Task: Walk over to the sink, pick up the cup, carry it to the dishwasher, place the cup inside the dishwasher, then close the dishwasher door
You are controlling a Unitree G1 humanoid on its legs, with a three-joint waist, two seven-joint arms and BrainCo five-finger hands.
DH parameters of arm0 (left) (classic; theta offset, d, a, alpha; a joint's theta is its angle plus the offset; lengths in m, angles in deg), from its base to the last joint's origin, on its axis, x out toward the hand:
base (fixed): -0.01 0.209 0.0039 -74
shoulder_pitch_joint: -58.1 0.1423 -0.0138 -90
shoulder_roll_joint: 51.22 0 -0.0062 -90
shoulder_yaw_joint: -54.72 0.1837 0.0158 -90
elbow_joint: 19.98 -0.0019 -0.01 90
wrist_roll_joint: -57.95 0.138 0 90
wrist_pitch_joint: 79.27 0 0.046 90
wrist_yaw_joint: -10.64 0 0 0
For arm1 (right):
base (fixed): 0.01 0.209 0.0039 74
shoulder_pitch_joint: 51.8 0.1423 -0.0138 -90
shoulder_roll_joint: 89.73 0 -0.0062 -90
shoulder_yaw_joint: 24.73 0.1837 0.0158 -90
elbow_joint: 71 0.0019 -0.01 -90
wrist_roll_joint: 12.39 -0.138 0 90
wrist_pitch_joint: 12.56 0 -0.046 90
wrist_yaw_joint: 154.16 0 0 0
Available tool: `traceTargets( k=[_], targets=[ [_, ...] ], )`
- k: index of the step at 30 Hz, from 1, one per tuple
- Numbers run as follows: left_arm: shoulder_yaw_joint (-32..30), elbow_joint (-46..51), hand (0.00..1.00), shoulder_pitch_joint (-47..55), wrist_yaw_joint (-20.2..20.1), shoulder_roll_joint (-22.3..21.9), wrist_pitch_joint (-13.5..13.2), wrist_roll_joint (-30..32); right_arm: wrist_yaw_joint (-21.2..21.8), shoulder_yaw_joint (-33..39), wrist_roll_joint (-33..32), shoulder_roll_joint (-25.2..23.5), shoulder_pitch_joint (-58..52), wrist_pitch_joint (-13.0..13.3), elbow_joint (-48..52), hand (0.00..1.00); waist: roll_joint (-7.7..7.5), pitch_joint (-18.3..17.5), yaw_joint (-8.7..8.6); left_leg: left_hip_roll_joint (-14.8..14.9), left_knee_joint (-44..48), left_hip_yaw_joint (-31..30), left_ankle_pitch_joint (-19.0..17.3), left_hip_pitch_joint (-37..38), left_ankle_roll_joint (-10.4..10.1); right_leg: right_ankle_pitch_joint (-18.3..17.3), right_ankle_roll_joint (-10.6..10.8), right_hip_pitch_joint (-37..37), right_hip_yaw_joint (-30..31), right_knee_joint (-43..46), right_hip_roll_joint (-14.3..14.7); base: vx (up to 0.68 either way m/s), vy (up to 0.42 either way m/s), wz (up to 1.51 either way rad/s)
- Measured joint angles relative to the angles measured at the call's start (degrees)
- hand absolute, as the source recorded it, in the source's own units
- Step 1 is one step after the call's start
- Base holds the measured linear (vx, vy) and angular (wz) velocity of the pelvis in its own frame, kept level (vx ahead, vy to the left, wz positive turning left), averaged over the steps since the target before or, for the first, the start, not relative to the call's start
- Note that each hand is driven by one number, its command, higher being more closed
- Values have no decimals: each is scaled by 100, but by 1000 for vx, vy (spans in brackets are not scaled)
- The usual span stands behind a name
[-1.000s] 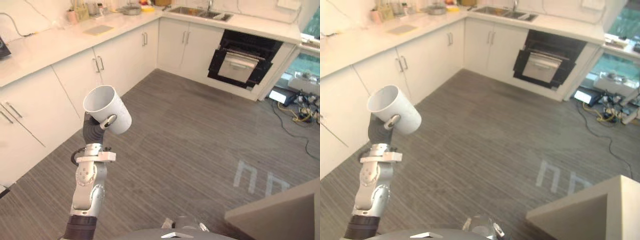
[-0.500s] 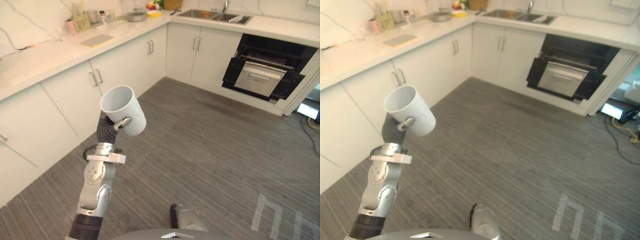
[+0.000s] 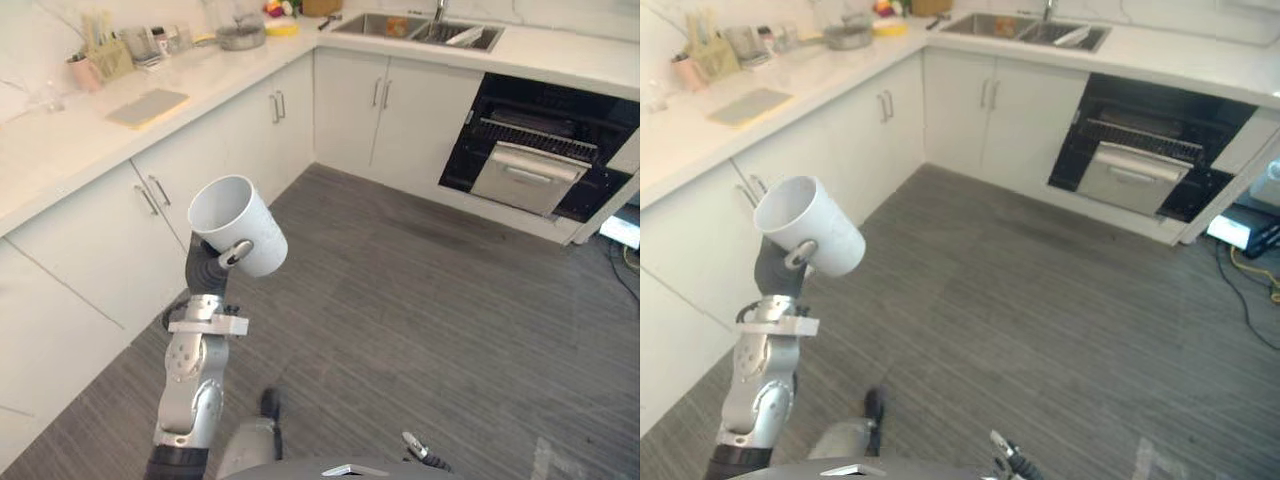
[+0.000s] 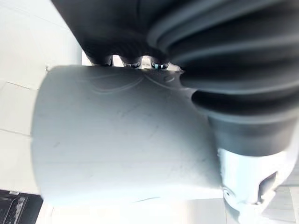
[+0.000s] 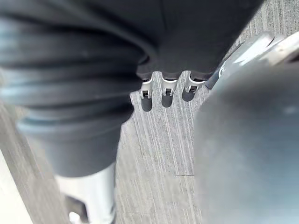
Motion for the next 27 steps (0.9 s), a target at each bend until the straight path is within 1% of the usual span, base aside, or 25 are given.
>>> traceTargets(
  k=[1,2,4,5,6,7,8,9,10,11,13,14,15,16,17,18,19,20,21,22,23,24,25,26,27],
  targets=[
    [-26,18,100,7,-3,2,-28,0,-16,-4,-1,-45,31,-32,-73,0,-127,-2,21,-47,129,118,-11,-1,57,-101,40,5,21,151,-96,468,290,-21],
    [-80,7,100,3,-10,61,-51,-21,-126,121,-23,-178,49,-50,-161,0,-272,-16,8,-156,467,231,-280,20,267,-122,101,-76,5,664,-231,382,246,-1],
    [-1,-10,100,-31,-108,191,-51,-72,-247,363,-73,-257,26,-34,-299,0,-400,-90,-19,-328,619,291,-499,199,403,-72,185,-163,-31,1360,-369,341,237,17],
    [120,-96,100,-181,-220,264,-49,-109,-301,576,-135,-281,-26,-31,-424,0,-479,-109,-53,-504,634,253,-698,463,512,95,472,-260,-68,2115,-465,286,243,39],
    [232,-184,100,-400,-337,332,-48,-123,-420,784,-280,-319,-74,-5,-487,0,-491,-123,-102,-657,613,174,-904,715,570,553,829,-618,-75,3141,-558,261,237,40],
    [283,-241,100,-514,-388,389,-53,-123,-480,839,-354,-346,-100,8,-504,0,-465,-107,-115,-716,542,152,-984,860,626,968,1002,-859,-65,3662,-606,282,215,28],
    [319,-275,100,-639,-465,424,-50,-119,-514,881,-510,-409,-131,36,-500,0,-461,-83,-172,-802,246,140,-1018,1269,672,1480,788,-1297,-208,4686,-788,311,188,-4],
    [310,-276,100,-677,-467,438,-51,-111,-593,858,-531,-442,-141,121,-470,0,-416,-61,-228,-813,-39,191,-1040,1630,706,1186,329,-1718,-485,5333,-910,291,173,-16],
    [319,-277,100,-679,-463,440,-50,-108,-621,814,-557,-442,-161,164,-452,0,-386,-84,-277,-808,-157,206,-1057,1780,730,1000,140,-1930,-650,5483,-937,281,161,-22],
    [330,-276,100,-746,-466,454,-46,-106,-645,701,-574,-431,-178,257,-397,0,-361,-101,-383,-806,-360,234,-1078,1974,761,718,42,-2330,-910,5438,-927,258,112,-14],
    [353,-278,100,-936,-467,499,39,-107,-695,664,-701,-451,-173,359,-310,0,-337,-87,-496,-783,-580,251,-1126,2128,762,405,28,-2841,-1162,4643,-707,269,24,-11],
    [385,-301,100,-1067,-464,487,124,-107,-713,721,-744,-458,-191,438,-271,0,-275,-22,-551,-721,-672,246,-1193,2308,739,330,32,-2952,-1401,3733,-546,100,-94,-10],
    [445,-348,100,-1144,-477,475,190,-108,-740,804,-754,-464,-246,521,-265,0,-191,33,-577,-624,-658,283,-1241,2446,708,384,-4,-2930,-1599,2965,-414,-28,-119,-14],
    [492,-387,100,-1185,-522,482,242,-108,-757,927,-762,-486,-318,579,-258,0,-108,60,-583,-511,-602,339,-1360,2560,688,577,-55,-2916,-1722,2156,-283,0,-84,-11],
    [555,-472,100,-1217,-618,484,259,-107,-816,1047,-793,-548,-357,690,-255,0,-52,111,-607,-394,-472,357,-1581,2738,576,942,-55,-2886,-1813,1390,-213,57,-56,-8],
    [575,-495,100,-1210,-655,478,282,-107,-846,1084,-793,-596,-413,754,-254,0,-54,126,-615,-350,-428,382,-1685,2859,505,1118,-70,-2887,-1826,1203,-215,225,-78,-7],
    [614,-487,100,-1149,-740,475,291,-108,-883,1092,-792,-677,-534,831,-252,0,-81,131,-618,-251,-302,507,-1937,3071,349,1422,-98,-2870,-1834,1024,-232,333,-93,-6],
    [666,-430,100,-1064,-845,479,273,-108,-931,962,-791,-737,-657,862,-245,0,-215,42,-637,-217,-54,657,-2248,3232,147,1579,-145,-2830,-1787,1071,-335,435,-138,4],
    [721,-387,100,-1025,-939,466,211,-111,-1047,879,-795,-762,-736,867,-202,0,-272,-46,-662,-149,105,738,-2549,3337,81,1545,-262,-2766,-1806,1208,-406,487,-191,-2],
    [821,-284,100,-950,-1041,363,180,-111,-1288,879,-831,-732,-718,874,-24,0,-101,-96,-630,151,389,911,-2950,3568,-88,1483,-478,-2843,-1931,1746,-199,465,-169,-9],
    [871,-198,100,-871,-1067,339,179,-111,-1373,879,-899,-704,-711,924,53,0,-25,-90,-638,309,836,985,-3002,3476,-156,1262,-516,-2816,-1957,1931,-101,560,-240,-34],
    [1048,-84,100,-769,-1086,309,174,-112,-1617,832,-954,-681,-698,1045,410,0,86,-37,-679,651,2373,1000,-2789,2967,-364,959,-608,-2692,-1945,2097,59,462,-196,-31],
    [1138,-64,100,-765,-1086,253,175,-110,-1771,795,-954,-670,-708,1126,645,0,132,-32,-672,798,3166,938,-2439,2608,-474,834,-614,-2602,-1919,2117,153,553,-266,-50],
    [1298,-10,100,-747,-1076,57,174,-105,-2021,743,-959,-621,-701,1240,1087,0,227,-30,-638,1027,4551,724,-1239,1855,-442,654,-672,-2490,-1746,2109,364,539,-190,-78],
    [1354,58,100,-722,-1047,-127,172,-91,-2250,643,-937,-575,-614,1423,1436,0,384,0,-580,1159,5530,586,-823,1275,-426,524,-746,-2261,-1530,2035,583,528,-156,-94]
  ],
)
